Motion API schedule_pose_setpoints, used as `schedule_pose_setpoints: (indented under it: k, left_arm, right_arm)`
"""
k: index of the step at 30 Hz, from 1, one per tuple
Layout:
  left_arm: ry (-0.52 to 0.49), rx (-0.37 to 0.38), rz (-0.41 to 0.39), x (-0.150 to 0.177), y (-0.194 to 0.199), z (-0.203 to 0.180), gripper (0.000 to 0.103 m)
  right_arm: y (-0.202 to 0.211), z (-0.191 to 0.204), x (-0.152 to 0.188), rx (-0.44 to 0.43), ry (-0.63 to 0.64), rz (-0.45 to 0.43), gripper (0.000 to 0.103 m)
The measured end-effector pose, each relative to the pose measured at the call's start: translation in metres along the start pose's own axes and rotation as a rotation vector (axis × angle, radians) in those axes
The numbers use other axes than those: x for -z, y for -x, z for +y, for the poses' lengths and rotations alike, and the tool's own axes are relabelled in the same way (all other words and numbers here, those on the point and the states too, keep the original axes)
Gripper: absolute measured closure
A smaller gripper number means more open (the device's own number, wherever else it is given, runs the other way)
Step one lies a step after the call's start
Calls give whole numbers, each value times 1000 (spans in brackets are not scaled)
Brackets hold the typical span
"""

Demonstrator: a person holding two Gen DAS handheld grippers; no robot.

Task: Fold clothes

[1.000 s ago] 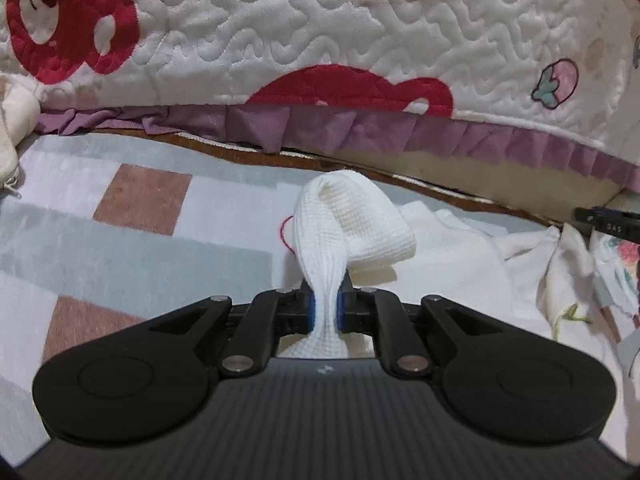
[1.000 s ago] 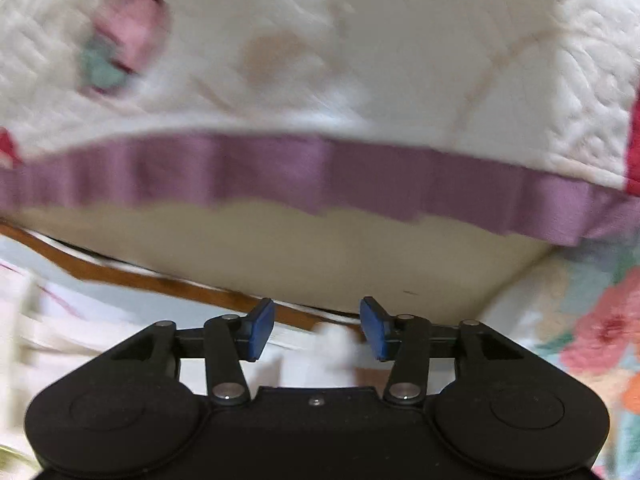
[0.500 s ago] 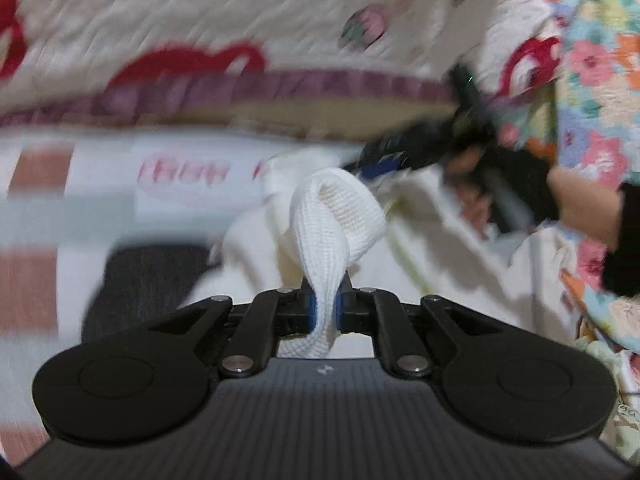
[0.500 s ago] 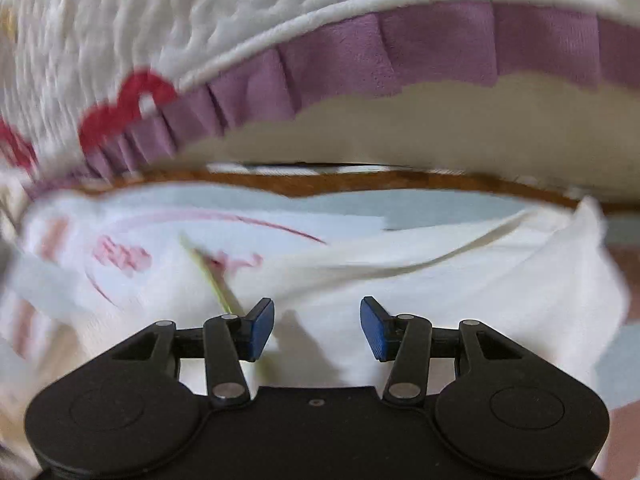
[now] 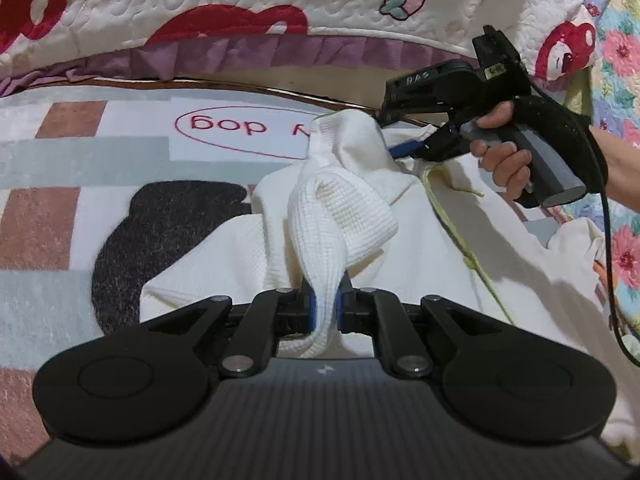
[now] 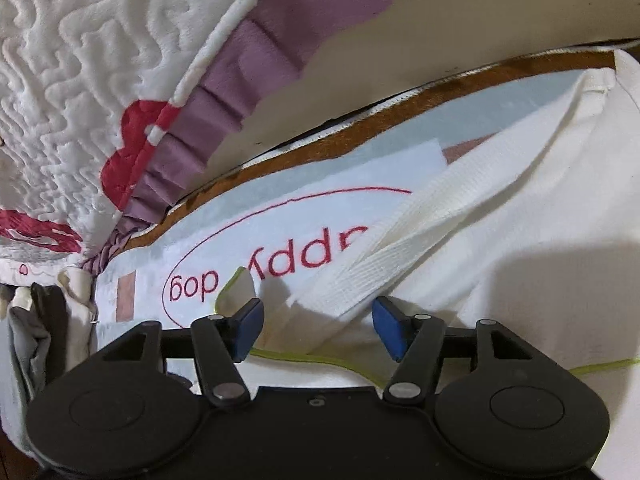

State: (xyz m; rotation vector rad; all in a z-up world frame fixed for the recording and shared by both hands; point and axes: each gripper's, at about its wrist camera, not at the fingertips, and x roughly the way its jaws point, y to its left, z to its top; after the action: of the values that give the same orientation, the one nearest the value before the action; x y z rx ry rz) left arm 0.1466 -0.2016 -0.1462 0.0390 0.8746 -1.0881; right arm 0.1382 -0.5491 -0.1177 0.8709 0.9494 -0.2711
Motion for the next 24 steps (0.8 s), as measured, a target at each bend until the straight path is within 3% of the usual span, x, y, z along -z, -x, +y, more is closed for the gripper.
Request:
schedule_pose_setpoints:
  k: [1,2,5,8,11,16,18,19,24]
  left_arm:
    - [-8,-7,0,-4,-1,-2,95]
    - [-26,-24,9,-14,-4,-6,95]
    - [-115,-129,-20,-56,-9,-4,96]
    - [-179,-253,-117,-102,-7,7,96]
    - [-14,-231,-177,-117,-15,33,95]
    - [76,-300,-125,-95,-52,50,94]
    - [96,-304,-111,-85,-59,56,94]
    - [103,-303,-109,-84,-59,58,94]
    - [91,-292,-99,-94,-58,71,95]
  right_arm:
    - [-4,4,1,1,19,13,83]
    - [-8,5,-1,-21,23,24,98]
    - [-13,6,-13,-90,23,22,98]
    - [4,10,-43,-150,41,-150,98]
    - [15,20,-58,-226,112,-290,98]
    - [11,33,-49,-124,311,-275,90]
    - [13,28,-47,-107,303,-282,74]
    - [15,24,-46,-107,294,-282,60]
    - [14,15,-46,-108,302,-219,59]
